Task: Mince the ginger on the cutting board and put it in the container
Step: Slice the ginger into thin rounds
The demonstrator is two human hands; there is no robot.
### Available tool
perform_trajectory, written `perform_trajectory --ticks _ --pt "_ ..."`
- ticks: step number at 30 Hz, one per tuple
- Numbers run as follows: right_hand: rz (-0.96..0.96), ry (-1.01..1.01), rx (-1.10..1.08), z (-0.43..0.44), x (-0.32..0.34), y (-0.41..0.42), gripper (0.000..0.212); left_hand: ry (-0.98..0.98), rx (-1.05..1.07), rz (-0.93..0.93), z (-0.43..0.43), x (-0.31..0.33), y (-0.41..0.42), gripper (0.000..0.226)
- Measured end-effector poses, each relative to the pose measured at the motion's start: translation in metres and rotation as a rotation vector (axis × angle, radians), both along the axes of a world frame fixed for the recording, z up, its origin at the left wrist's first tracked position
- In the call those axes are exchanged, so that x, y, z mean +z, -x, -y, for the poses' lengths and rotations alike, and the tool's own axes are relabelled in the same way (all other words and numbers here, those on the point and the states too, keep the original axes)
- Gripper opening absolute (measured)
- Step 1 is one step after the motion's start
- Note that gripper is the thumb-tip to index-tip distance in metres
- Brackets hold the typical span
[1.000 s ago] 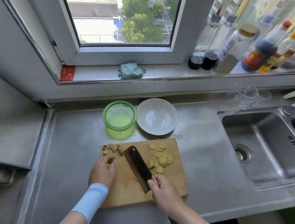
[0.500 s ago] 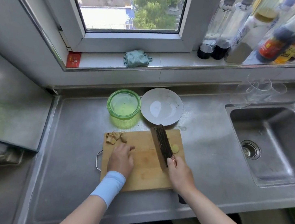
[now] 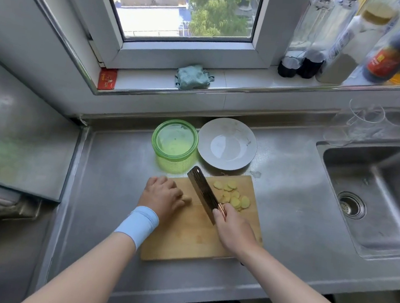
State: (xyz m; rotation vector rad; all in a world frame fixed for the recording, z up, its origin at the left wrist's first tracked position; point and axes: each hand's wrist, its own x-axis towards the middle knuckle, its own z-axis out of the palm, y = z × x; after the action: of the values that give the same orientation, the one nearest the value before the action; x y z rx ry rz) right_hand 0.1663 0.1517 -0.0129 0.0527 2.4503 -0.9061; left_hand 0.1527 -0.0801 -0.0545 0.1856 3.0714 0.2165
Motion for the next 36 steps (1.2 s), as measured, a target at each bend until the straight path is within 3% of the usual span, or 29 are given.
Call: perform_trajectory --ticks 4,10,13,14,16,18,20,22,24,26,31,36 --pt "-0.006 -0.015 0.027 0.0 0.001 -0.001 0.027 -0.131 0.145 0.203 -0.016 0.0 -0.04 0.026" --pt "-0.041 -0.035 0.032 0.005 0.003 -0.007 0.024 -0.172 0.402 0.18 -0.034 0.002 -0.081 0.036" --pt "-0.033 -0.059 0.054 0.006 0.009 -0.007 0.025 -0.345 0.399 0.074 -0.028 0.004 -0.082 0.028" --pt "-0.03 -0.069 0.064 0.007 0.011 -0.006 0.026 -0.417 0.349 0.066 -0.022 0.002 -0.081 0.024" --pt "-0.034 -0.087 0.083 0.007 0.013 -0.004 0.027 -0.465 0.122 0.067 -0.007 -0.005 -0.074 0.051" --pt "-0.041 -0.103 0.094 0.009 0.014 -0.004 0.027 -0.376 -0.193 -0.02 0.007 -0.017 -0.064 0.065" --pt "-0.045 -0.115 0.089 0.011 0.014 -0.006 0.027 -0.261 -0.448 -0.056 0.013 -0.027 -0.053 0.053" --pt "-0.058 -0.127 0.088 0.013 0.014 -0.007 0.028 -0.184 -0.535 -0.111 0.017 -0.029 -0.044 0.029" --pt "-0.071 -0.138 0.096 0.015 0.014 -0.009 0.028 -0.131 -0.469 -0.134 0.017 -0.02 -0.044 0.016" --pt "-0.077 -0.144 0.1 0.016 0.013 -0.011 0.027 -0.12 -0.344 -0.16 0.015 -0.022 -0.046 0.023" --pt "-0.101 -0.179 0.164 0.022 0.013 -0.017 0.025 -0.321 0.246 0.086 -0.01 -0.015 -0.069 0.029" --pt "-0.155 -0.185 0.234 0.023 0.013 -0.021 0.024 -0.479 0.342 -0.044 -0.02 -0.023 -0.082 0.019"
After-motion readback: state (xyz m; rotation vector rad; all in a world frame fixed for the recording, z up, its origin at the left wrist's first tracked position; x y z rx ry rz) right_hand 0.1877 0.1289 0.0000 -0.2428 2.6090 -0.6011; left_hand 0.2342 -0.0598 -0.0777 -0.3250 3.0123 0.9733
